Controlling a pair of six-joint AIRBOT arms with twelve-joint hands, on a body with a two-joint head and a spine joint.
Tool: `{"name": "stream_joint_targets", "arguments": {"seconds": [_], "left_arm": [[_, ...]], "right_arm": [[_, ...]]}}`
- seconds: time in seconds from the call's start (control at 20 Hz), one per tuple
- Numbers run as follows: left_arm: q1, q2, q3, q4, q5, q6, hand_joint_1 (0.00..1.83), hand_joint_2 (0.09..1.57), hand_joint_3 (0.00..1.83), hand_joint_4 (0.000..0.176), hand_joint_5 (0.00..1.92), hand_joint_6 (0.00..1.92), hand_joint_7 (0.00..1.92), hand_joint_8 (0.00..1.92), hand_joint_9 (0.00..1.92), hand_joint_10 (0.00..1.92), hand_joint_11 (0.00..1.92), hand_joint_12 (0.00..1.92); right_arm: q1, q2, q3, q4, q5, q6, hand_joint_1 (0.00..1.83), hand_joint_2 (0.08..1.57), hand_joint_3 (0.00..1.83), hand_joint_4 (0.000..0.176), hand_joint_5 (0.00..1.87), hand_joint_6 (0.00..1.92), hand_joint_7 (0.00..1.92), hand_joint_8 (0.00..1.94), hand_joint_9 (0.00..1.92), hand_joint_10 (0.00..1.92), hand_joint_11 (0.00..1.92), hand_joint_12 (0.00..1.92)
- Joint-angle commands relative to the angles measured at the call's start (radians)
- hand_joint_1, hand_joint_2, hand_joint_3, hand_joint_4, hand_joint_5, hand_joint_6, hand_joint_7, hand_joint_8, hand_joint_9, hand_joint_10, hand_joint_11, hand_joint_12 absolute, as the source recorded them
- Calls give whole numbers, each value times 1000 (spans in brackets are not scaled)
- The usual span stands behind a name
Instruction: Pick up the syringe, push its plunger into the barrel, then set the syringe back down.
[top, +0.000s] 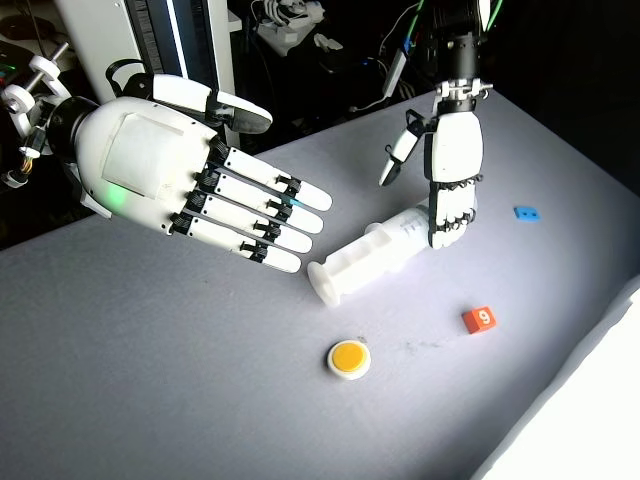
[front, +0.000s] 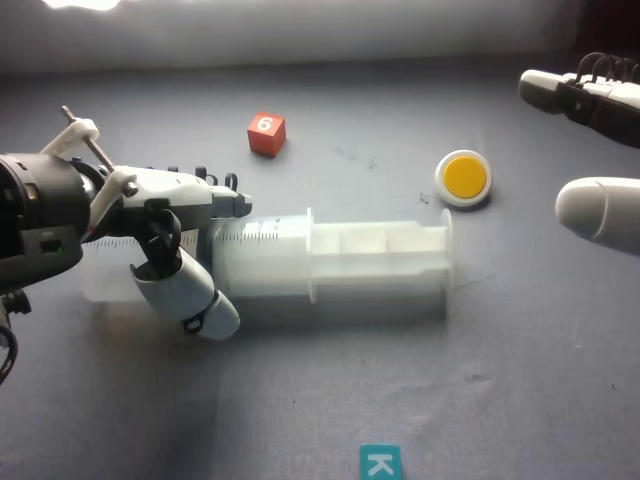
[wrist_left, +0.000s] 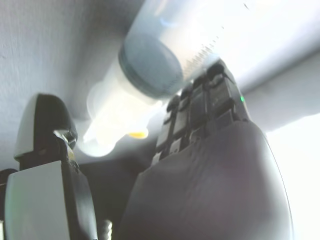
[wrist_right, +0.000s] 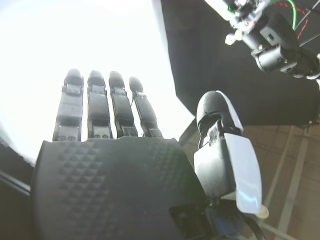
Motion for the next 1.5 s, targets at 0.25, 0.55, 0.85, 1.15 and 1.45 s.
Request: {"name": "stream_joint_targets", "arguments": {"seconds": [0.25,0.55,0.85,1.15,1.45], "left_arm": [[39,-48,51,18,-77,-2,942,1037,0,0,0,0,0,0,0,0,0,168],[72,-56,66,-5,-94,-2,1056,1034,5,0,0,0,0,0,0,0,0,196],[81,-57,61,-6,-104,-1,1021,1129,11,0,185,25,225,16,202,38,0,793],[81,-58,61,-6,-106,-1,1118,1201,8,0,652,104,758,62,704,154,180,1329],[81,-57,59,-6,-105,-1,1371,1134,2,0,794,1161,1045,900,859,1353,558,1651]], "right_arm": [[-1,2,-2,-7,141,8,0,1298,4,0,43,2,36,2,13,0,1,33],[-4,2,-2,-7,154,8,0,1293,1,0,49,5,47,4,38,6,0,150],[-7,2,-2,-7,164,8,0,1281,0,0,40,4,23,2,9,2,0,21],[-9,2,-2,-7,172,7,0,1284,0,0,44,2,34,4,8,2,2,0],[-9,2,-2,-7,173,7,0,1294,5,0,47,4,39,6,13,5,0,0]]}}
